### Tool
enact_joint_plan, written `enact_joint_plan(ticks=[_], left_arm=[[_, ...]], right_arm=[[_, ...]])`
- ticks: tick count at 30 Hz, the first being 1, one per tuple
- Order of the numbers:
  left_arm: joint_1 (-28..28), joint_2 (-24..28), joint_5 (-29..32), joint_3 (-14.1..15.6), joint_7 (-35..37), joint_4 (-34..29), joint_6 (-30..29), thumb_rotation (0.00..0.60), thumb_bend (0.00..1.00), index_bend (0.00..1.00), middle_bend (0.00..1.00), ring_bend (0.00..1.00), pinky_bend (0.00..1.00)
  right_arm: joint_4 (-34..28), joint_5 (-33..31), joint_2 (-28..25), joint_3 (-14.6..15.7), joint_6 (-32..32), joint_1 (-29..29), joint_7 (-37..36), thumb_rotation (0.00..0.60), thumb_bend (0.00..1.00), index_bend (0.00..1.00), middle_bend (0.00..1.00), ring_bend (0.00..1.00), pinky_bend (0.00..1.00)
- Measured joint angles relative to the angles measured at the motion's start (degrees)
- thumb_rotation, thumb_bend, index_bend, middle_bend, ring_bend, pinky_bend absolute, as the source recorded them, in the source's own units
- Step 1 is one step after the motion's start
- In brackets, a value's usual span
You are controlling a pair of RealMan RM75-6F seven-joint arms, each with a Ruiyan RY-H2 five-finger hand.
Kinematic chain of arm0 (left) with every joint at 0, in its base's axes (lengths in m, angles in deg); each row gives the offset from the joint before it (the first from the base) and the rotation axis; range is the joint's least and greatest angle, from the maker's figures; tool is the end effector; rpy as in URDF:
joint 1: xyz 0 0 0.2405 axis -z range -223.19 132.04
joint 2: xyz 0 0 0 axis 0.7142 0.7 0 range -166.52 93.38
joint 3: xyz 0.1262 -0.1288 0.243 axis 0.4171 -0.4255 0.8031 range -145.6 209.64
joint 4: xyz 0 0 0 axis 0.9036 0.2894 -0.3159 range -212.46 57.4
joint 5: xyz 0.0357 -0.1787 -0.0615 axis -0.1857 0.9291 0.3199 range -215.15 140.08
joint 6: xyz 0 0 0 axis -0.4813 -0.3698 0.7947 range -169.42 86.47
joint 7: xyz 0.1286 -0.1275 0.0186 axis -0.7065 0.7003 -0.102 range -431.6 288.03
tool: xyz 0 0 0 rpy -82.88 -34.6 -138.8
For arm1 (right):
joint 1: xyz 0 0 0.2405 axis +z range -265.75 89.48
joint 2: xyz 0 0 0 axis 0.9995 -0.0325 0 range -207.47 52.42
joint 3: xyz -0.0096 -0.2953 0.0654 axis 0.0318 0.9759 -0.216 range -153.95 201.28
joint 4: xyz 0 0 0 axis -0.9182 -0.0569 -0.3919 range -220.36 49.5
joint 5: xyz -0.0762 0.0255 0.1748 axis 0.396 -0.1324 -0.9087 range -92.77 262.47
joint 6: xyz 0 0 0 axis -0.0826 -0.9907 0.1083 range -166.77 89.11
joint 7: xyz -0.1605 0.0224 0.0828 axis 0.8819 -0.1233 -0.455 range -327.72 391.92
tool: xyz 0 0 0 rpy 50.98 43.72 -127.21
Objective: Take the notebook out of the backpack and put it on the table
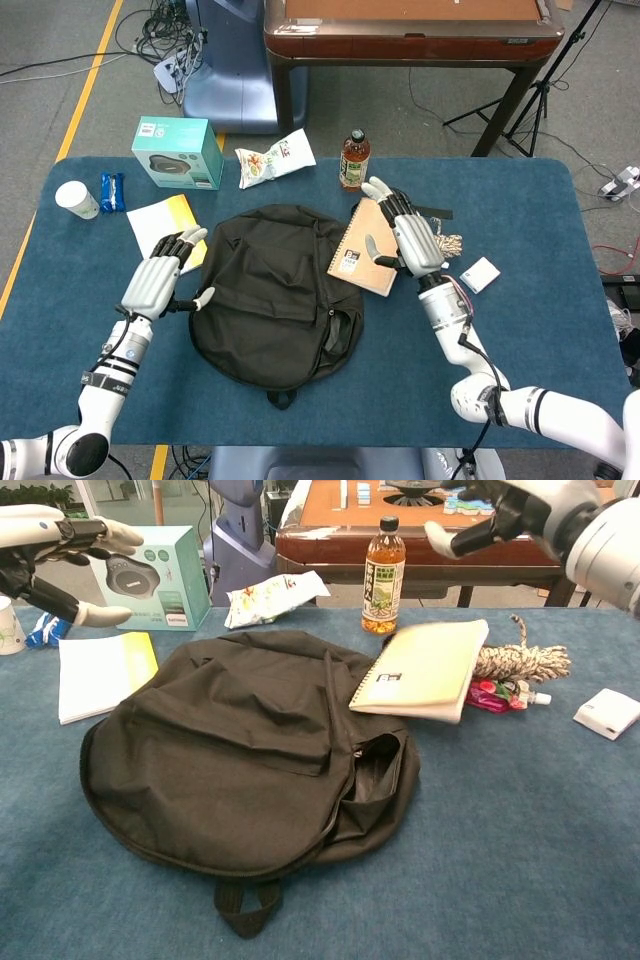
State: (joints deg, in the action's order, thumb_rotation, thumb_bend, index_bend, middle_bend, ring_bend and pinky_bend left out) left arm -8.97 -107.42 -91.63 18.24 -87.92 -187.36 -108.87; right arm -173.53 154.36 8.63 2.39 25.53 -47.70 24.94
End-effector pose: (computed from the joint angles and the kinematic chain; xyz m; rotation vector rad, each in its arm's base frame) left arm -0.1769 0.3791 0.1146 -1.5357 -1.1586 -1.0959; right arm -0.1340 -0.4306 0.0708 1.4707 -1.1983 1.5403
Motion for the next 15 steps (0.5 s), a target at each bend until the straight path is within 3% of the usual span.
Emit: enact_joint_plan(ticks=[5, 11, 15], left_arm=[[-0.7, 1.0, -0.6, 0.1, 0.7, 0.1, -0.3, 0.579, 0.26, 0.09, 0.04, 0.00, 0.02], [-2.6, 2.3, -2.7, 0.9, 1.5, 1.7, -2.0, 0.600, 0.26, 0.13, 0.04, 0.00, 0.02], [-5.0, 3.4, -4.8, 2.1, 2.8, 3.3, -3.7, 0.600, 0.26, 0.15, 0.04, 0.00, 0.02]], right_arm=[[-4.4, 3.2, -3.3, 1.5, 4.2, -2.3, 4.4, 0.600, 0.54, 0.02, 0.08, 0.00, 0.00], [-11.6, 6.0, -9.8, 5.9, 9.4, -7.8, 15.3, 0.600, 0.54, 0.23, 0.24, 0.13, 0.09], [-17.3, 7.6, -16.1, 9.9, 13.5, -13.5, 19.0, 0.600, 0.54, 0.28, 0.27, 0.17, 0.12]])
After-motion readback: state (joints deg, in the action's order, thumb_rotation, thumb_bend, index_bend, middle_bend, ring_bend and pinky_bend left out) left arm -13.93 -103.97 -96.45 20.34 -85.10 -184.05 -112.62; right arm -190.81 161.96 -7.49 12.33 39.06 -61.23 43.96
